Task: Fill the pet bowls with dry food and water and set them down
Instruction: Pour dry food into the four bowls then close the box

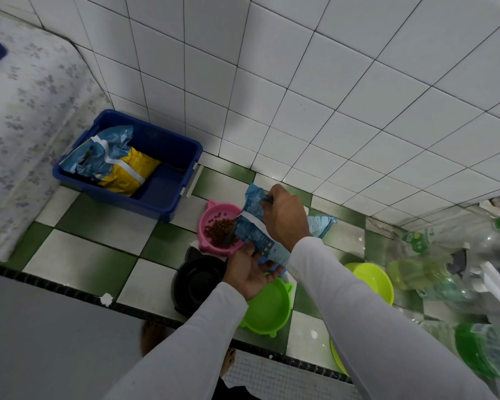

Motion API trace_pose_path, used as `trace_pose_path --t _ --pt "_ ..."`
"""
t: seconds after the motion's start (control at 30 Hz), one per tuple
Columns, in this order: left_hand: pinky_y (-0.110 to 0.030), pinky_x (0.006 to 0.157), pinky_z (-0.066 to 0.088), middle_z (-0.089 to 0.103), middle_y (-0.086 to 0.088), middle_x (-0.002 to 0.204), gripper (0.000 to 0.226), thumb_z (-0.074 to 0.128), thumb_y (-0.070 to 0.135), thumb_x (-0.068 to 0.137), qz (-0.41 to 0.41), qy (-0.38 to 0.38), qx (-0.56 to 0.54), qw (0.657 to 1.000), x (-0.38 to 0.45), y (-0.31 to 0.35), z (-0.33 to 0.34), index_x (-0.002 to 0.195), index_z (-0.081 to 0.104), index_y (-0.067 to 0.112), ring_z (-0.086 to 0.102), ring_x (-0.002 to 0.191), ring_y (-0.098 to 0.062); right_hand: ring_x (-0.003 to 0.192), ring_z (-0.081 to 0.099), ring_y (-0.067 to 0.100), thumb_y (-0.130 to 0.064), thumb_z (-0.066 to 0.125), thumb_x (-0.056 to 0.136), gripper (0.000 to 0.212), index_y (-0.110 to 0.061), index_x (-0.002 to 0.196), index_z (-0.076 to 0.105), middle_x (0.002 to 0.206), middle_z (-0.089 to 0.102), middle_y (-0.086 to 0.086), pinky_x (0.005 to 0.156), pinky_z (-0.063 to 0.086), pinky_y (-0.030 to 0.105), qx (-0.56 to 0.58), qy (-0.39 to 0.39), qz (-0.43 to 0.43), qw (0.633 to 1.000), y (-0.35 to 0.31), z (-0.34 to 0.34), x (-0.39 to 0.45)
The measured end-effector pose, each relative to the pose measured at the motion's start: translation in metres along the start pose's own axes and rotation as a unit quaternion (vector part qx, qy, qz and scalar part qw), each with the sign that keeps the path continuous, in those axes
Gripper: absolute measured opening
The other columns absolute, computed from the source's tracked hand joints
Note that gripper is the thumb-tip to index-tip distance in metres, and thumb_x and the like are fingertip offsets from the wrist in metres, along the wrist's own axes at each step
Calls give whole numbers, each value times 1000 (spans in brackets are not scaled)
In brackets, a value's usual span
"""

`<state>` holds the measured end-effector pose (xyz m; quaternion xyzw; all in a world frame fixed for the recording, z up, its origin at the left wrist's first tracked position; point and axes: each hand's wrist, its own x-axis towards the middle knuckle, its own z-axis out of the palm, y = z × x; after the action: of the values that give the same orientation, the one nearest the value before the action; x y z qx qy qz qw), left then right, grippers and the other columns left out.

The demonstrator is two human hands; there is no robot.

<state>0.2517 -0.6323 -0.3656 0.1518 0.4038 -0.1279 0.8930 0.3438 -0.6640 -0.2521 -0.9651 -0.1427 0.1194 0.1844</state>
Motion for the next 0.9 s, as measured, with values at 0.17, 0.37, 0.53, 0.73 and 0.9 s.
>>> trace_pose_path --t 0.17,0.37,0.53,0.73,0.9 --pt "-50 83 52 78 -17 94 38 46 41 107 -6 1 -7 1000 0 1 0 112 67 9 65 100 -37 87 63 37 -24 58 101 20 -6 109 57 101 67 19 69 48 36 2 1 1 1000 0 0 0" --pt "-50 87 50 79 -13 91 38 44 42 107 -2 3 -11 1000 -2 2 5 109 67 12 64 100 -35 86 63 35 -24 57 101 20 -6 110 57 102 68 18 68 46 33 0 1 -4 1000 0 1 1" --pt "-50 86 50 80 -13 94 39 43 43 108 -3 8 -11 1000 -1 3 5 112 67 13 65 103 -35 83 61 32 -25 56 102 19 -7 109 56 102 68 17 67 44 33 2 -2 2 1000 0 2 2" --pt "-50 83 51 79 -14 94 38 45 42 107 2 5 -18 1000 -2 3 4 113 67 12 64 103 -37 79 56 30 -23 57 101 17 -7 107 55 100 67 18 67 42 32 7 -2 1 1000 1 3 3" --pt "-50 82 51 79 -15 95 36 46 41 106 4 1 -21 1000 -4 4 5 115 66 12 64 106 -38 78 54 30 -23 58 101 18 -6 108 55 99 66 18 66 40 32 7 -3 4 1000 2 1 4"
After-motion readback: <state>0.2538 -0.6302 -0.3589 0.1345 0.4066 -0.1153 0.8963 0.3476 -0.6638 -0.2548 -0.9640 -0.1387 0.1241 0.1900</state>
